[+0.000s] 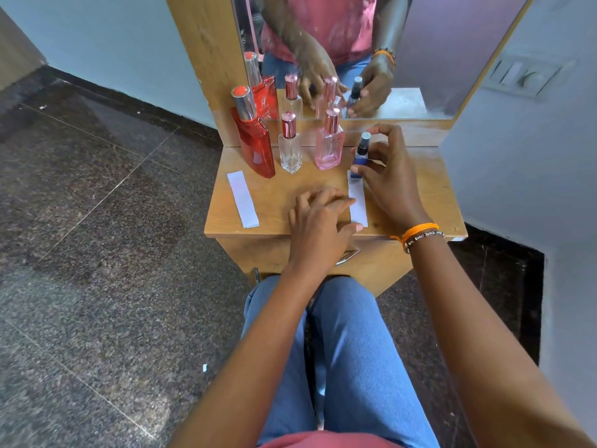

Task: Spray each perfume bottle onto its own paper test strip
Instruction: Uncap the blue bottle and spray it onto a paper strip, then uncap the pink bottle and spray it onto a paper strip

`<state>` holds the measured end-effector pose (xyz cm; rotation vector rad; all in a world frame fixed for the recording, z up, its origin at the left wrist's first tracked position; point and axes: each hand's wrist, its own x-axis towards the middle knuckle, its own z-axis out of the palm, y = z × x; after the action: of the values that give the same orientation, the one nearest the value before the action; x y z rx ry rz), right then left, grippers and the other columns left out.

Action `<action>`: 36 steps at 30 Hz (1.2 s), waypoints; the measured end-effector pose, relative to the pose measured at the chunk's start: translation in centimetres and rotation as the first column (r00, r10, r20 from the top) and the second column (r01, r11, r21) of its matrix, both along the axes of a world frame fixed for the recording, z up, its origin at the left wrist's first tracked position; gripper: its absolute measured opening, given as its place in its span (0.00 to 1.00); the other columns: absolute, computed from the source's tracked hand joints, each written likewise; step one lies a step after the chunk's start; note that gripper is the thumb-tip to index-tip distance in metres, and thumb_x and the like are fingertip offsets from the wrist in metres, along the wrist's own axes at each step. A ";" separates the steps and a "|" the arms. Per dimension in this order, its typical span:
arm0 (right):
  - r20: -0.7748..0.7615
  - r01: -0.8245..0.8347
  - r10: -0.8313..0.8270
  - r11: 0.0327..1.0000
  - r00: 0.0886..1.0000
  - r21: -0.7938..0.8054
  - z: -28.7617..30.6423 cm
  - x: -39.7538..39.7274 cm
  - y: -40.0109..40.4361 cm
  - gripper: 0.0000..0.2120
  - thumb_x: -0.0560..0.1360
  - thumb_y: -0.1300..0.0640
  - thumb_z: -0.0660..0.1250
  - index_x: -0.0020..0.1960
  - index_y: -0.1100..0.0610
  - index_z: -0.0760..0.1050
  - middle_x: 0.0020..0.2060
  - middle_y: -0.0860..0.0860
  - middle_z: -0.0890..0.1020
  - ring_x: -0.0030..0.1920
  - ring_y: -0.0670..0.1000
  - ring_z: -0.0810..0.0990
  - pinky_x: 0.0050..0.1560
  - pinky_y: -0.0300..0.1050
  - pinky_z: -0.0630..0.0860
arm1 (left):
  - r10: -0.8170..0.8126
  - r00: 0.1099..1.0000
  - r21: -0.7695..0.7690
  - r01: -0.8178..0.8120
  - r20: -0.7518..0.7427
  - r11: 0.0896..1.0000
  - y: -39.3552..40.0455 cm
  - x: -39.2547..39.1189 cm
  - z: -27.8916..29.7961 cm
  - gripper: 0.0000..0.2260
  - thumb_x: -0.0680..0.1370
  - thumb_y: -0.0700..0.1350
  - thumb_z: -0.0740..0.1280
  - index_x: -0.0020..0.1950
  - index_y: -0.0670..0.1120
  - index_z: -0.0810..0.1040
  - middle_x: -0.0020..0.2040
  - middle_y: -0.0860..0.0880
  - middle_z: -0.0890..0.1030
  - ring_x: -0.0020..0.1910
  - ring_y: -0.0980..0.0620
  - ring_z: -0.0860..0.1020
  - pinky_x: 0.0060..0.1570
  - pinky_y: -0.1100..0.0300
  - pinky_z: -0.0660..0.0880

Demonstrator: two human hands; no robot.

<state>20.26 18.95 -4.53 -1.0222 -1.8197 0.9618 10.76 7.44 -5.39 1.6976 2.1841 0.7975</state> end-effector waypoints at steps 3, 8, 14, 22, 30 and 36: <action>-0.022 0.018 -0.017 1.000 1.000 0.025 0.3 0.3 -0.8 0.29 0.68 0.68 0.71 0.64 0.56 0.64 0.53 0.44 0.77 0.54 0.36 0.77 0.57 0.30 0.73 | -0.017 1.000 -0.004 0.017 0.002 1.000 -0.1 0.0 0.2 0.19 0.72 0.51 0.69 0.63 0.55 0.76 0.65 0.57 0.72 0.64 0.47 0.63 0.59 0.53 0.61; -0.118 0.294 -0.274 0.930 0.954 0.219 0.8 0.5 -4.7 0.15 0.72 0.63 0.69 0.57 0.60 0.71 0.47 0.49 0.77 0.45 0.47 0.78 0.47 0.38 0.76 | 0.085 0.986 0.177 -0.110 0.142 0.978 -0.9 -1.3 1.4 0.13 0.75 0.42 0.63 0.58 0.52 0.79 0.59 0.54 0.77 0.58 0.48 0.67 0.57 0.59 0.64; 0.079 0.006 -0.013 0.997 0.997 0.079 0.4 -4.3 -8.6 0.03 0.73 0.65 0.67 0.45 0.61 0.79 0.38 0.53 0.82 0.39 0.52 0.81 0.43 0.39 0.75 | 0.415 0.904 0.135 -0.425 0.100 0.895 -3.5 -6.3 1.5 0.17 0.75 0.37 0.63 0.61 0.52 0.76 0.60 0.50 0.76 0.58 0.45 0.70 0.57 0.55 0.63; 0.165 -0.099 0.110 0.992 0.980 -0.073 0.6 -12.2 -9.4 0.10 0.72 0.68 0.61 0.50 0.66 0.78 0.45 0.63 0.83 0.47 0.64 0.80 0.47 0.60 0.76 | 0.517 0.856 -0.061 -0.517 -0.019 0.854 -5.0 -8.4 0.7 0.19 0.75 0.44 0.65 0.66 0.51 0.72 0.65 0.46 0.70 0.62 0.41 0.65 0.55 0.49 0.60; 0.157 0.052 -0.001 0.946 0.988 -0.320 0.9 -14.1 -8.8 0.07 0.69 0.68 0.66 0.46 0.62 0.77 0.45 0.56 0.82 0.50 0.56 0.80 0.50 0.48 0.76 | 0.487 0.873 -0.021 -0.487 0.016 0.873 -5.6 -9.2 0.4 0.19 0.74 0.43 0.68 0.64 0.54 0.74 0.64 0.51 0.73 0.60 0.44 0.68 0.51 0.52 0.59; 0.184 0.069 -0.011 0.947 0.983 -0.312 1.2 -14.4 -8.9 0.11 0.65 0.61 0.75 0.38 0.55 0.72 0.37 0.49 0.77 0.41 0.52 0.77 0.39 0.44 0.70 | 0.489 0.870 -0.020 -0.489 0.056 0.872 -5.7 -9.6 0.7 0.20 0.73 0.45 0.69 0.64 0.54 0.74 0.62 0.49 0.76 0.59 0.42 0.71 0.56 0.48 0.64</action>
<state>5.91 10.07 -3.32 -1.3784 -1.8166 1.1971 1.14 1.76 -4.71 1.0960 2.6071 0.9385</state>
